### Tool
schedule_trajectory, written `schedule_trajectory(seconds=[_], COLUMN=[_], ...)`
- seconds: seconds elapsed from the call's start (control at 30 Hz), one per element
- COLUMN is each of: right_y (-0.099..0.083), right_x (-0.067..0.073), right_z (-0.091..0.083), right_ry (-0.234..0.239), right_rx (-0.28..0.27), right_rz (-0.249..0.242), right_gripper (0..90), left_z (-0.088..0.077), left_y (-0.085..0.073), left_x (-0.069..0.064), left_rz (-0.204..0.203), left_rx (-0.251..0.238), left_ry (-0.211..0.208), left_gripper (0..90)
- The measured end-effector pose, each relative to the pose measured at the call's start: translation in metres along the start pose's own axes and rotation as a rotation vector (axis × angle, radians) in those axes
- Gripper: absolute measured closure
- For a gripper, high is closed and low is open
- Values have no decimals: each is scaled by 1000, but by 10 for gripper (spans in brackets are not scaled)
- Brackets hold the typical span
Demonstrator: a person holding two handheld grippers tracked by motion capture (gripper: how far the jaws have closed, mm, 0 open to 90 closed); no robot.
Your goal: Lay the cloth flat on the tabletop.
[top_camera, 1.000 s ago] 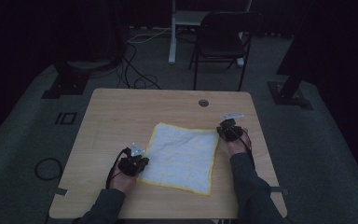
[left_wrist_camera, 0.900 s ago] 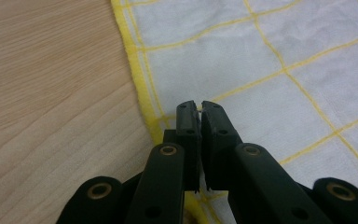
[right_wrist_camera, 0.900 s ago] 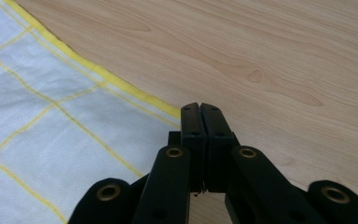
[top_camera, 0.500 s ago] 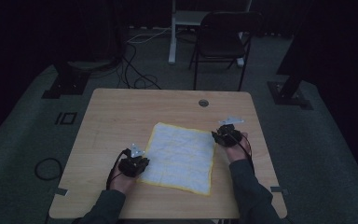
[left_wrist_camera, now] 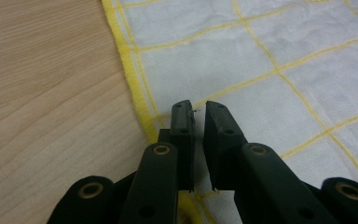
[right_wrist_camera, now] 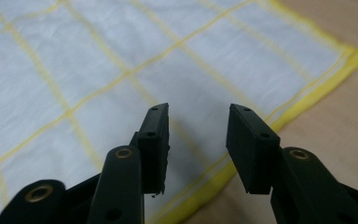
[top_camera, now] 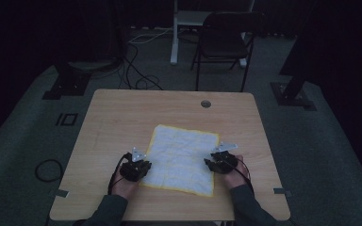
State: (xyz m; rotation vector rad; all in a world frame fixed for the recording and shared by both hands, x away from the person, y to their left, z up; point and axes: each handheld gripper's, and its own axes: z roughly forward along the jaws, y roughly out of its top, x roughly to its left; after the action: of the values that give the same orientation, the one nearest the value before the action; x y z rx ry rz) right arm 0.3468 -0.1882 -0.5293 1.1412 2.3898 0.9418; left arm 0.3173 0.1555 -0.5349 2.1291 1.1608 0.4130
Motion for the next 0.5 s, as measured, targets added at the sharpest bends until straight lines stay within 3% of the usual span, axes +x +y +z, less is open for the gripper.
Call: schedule_trajectory(seconds=[0.17, 0.5], right_y=[-11, -10], right_x=[8, 1], right_z=[-3, 1], right_ry=[0, 9], right_rx=[13, -1], right_rz=[-36, -25], right_gripper=[575, 579], left_z=[0, 1], left_y=[-2, -2], left_x=[1, 1], left_rz=[-22, -55], left_rx=[-16, -52], left_ry=[-11, -19], left_gripper=[809, 707])
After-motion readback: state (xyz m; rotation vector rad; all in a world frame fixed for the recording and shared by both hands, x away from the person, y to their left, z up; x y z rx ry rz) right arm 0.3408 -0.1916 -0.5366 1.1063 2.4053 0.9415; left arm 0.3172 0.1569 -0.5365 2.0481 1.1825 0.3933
